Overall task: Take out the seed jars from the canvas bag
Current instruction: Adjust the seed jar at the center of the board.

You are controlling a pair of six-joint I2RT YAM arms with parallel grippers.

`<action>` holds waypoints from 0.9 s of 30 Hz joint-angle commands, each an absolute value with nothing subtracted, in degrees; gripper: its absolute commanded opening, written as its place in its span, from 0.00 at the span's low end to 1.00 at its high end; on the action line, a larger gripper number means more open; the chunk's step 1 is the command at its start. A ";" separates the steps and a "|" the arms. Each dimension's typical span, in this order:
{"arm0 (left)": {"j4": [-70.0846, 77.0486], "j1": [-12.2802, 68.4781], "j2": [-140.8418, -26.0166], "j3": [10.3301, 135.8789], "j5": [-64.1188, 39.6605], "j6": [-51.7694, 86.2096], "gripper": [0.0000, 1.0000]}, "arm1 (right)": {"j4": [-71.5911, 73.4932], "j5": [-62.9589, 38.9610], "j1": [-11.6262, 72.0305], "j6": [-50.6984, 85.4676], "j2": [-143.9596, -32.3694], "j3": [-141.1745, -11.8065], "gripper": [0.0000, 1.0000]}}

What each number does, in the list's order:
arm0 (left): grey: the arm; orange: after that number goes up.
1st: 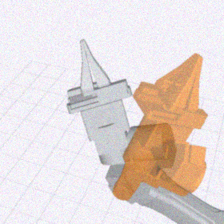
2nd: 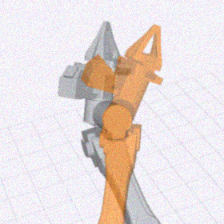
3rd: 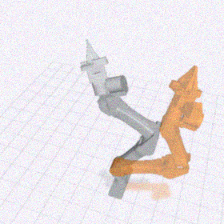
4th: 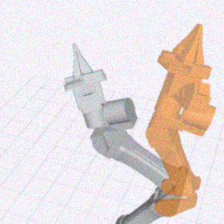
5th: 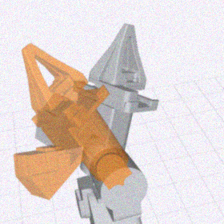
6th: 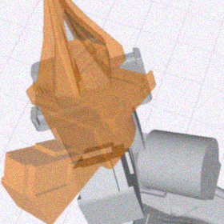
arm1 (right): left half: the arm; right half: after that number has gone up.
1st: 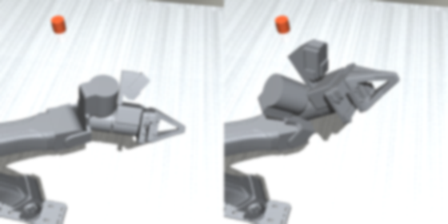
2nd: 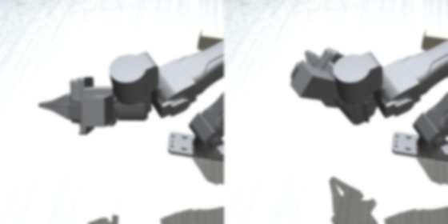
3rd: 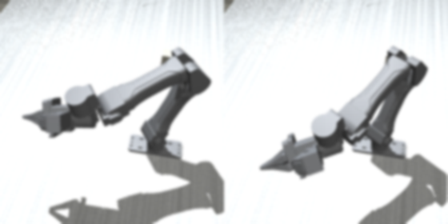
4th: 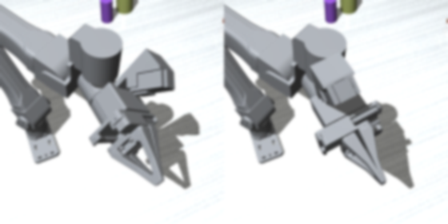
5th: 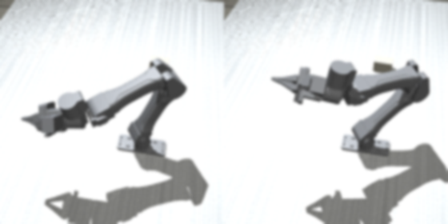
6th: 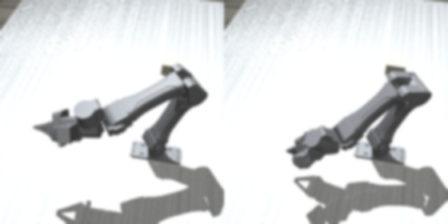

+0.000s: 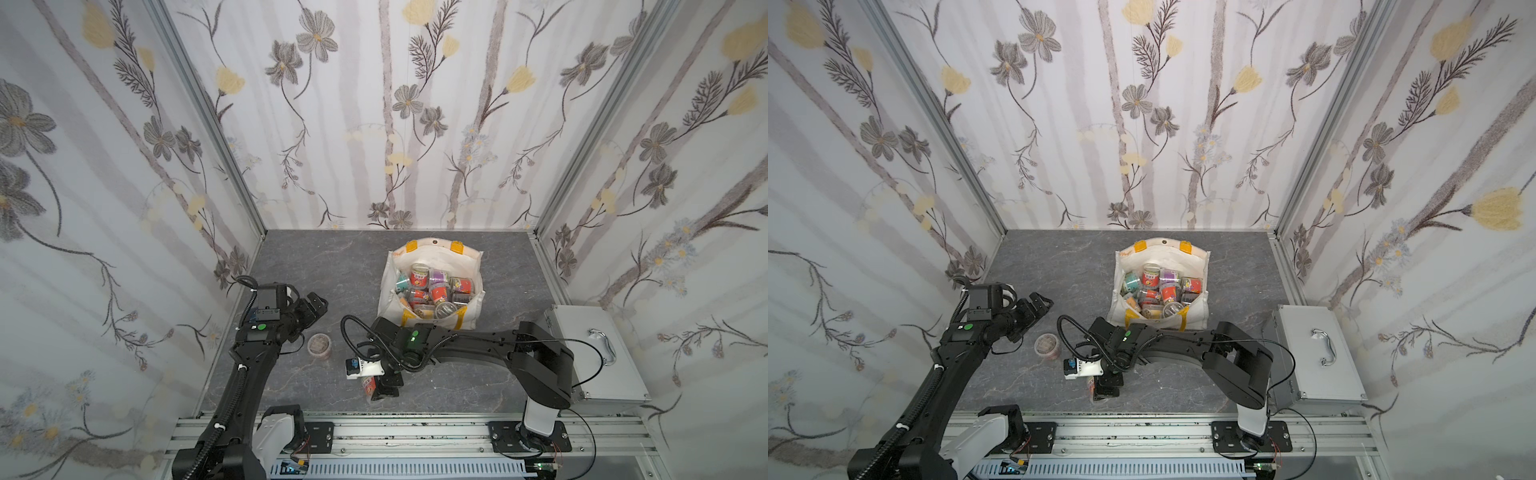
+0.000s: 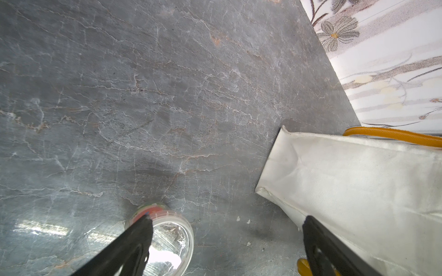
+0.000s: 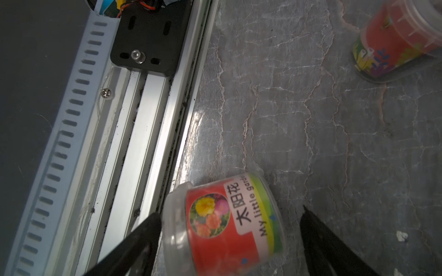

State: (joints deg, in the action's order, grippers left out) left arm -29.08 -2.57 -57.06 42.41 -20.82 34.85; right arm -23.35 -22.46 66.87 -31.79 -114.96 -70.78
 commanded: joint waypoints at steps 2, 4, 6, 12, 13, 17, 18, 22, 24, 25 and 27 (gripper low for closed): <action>-28.82 -2.64 -56.97 42.36 -20.70 34.98 1.00 | -23.76 -23.89 66.90 -33.70 -116.77 -72.49 0.83; -28.79 -2.64 -57.00 42.40 -20.87 35.07 1.00 | -24.76 -23.82 66.89 -34.45 -117.26 -72.68 0.81; -28.79 -2.65 -56.89 42.51 -20.92 35.04 1.00 | -25.83 -23.77 66.73 -34.96 -117.34 -72.47 0.77; -28.93 -2.64 -56.34 42.39 -20.58 34.90 1.00 | -30.77 -27.23 65.49 -34.81 -117.88 -73.84 0.59; -28.92 -2.59 -56.25 42.34 -20.57 34.94 1.00 | -31.57 -28.25 65.27 -34.80 -117.78 -74.12 0.59; -28.82 -2.64 -56.23 42.18 -20.57 35.19 1.00 | -37.30 -34.48 64.36 -37.06 -118.75 -76.52 0.61; -28.59 -2.64 -56.25 42.14 -20.64 35.24 1.00 | -39.44 -36.08 63.73 -38.23 -119.84 -77.73 0.60; -27.52 -2.63 -57.03 42.01 -21.27 36.02 1.00 | -46.81 -41.12 62.36 -41.81 -125.52 -82.72 0.60; -27.09 -2.64 -57.60 42.01 -21.76 36.37 1.00 | -51.05 -42.96 61.69 -43.43 -128.79 -86.39 0.61; -26.96 -2.64 -57.82 41.97 -21.87 36.41 1.00 | -52.79 -43.91 61.42 -44.33 -130.10 -87.98 0.61; -26.65 -2.64 -58.27 42.03 -21.88 36.47 1.00 | -56.26 -45.60 60.79 -45.96 -132.88 -90.97 0.61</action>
State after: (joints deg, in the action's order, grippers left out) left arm -28.77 -2.57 -57.89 42.11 -21.28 35.68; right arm -47.88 -42.37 61.32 -41.47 -130.21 -88.53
